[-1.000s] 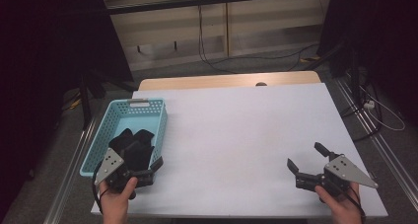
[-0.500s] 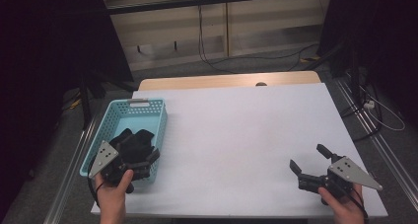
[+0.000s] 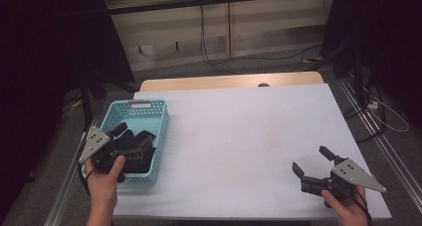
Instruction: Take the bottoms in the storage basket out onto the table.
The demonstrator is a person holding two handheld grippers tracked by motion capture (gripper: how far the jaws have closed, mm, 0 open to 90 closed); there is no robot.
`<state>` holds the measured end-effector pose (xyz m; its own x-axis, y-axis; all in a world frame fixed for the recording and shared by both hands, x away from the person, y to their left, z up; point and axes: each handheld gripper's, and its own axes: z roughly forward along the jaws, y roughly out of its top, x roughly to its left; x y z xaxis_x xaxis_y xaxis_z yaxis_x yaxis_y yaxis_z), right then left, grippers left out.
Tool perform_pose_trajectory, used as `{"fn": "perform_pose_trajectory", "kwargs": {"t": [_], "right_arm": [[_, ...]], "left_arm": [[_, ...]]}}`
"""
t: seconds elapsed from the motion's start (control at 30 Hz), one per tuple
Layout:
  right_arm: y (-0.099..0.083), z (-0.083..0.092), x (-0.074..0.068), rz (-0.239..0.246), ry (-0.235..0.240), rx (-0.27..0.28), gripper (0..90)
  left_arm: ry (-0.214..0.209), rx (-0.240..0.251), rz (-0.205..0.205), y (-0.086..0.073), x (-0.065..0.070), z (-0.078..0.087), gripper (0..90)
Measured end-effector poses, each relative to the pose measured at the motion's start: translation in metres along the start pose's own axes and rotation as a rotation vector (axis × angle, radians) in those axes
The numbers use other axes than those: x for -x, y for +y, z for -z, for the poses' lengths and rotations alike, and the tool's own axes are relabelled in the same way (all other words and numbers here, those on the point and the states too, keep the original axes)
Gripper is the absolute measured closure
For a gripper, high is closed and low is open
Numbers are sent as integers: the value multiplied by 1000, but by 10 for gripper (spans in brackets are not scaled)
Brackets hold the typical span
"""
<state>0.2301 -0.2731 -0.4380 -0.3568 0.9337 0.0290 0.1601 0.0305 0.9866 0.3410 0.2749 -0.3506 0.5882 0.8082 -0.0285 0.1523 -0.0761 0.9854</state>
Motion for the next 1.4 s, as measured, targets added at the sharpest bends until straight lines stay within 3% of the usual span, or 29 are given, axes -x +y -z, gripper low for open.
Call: {"fn": "perform_pose_trajectory", "kwargs": {"t": [0.2, 0.43, 0.57, 0.67, 1.2, 1.27, 1.37, 1.4], "right_arm": [[0, 0, 0, 0, 3, -3, 11], [0, 1, 0, 0, 5, -6, 11], [-1, 1, 0, 0, 6, -9, 11], [-1, 0, 0, -1, 9, -9, 11], [-1, 0, -1, 1, 21, -15, 11], [-1, 0, -2, 2, 22, -17, 11], [-1, 0, -3, 4, 27, -17, 11], [-1, 0, -3, 5, 28, -18, 11]], "left_arm": [[32, -41, -3, 2, -14, -7, 11], [90, -108, 51, -6, -36, -23, 12], [112, -137, 58, -8, -43, -27, 16], [156, -180, 86, -11, -53, -33, 15], [248, -311, 156, -28, -73, -54, 23], [274, -362, 167, -35, -78, -57, 24], [286, -382, 183, -40, -81, -58, 30], [312, -407, 202, -45, -84, -58, 30]]}}
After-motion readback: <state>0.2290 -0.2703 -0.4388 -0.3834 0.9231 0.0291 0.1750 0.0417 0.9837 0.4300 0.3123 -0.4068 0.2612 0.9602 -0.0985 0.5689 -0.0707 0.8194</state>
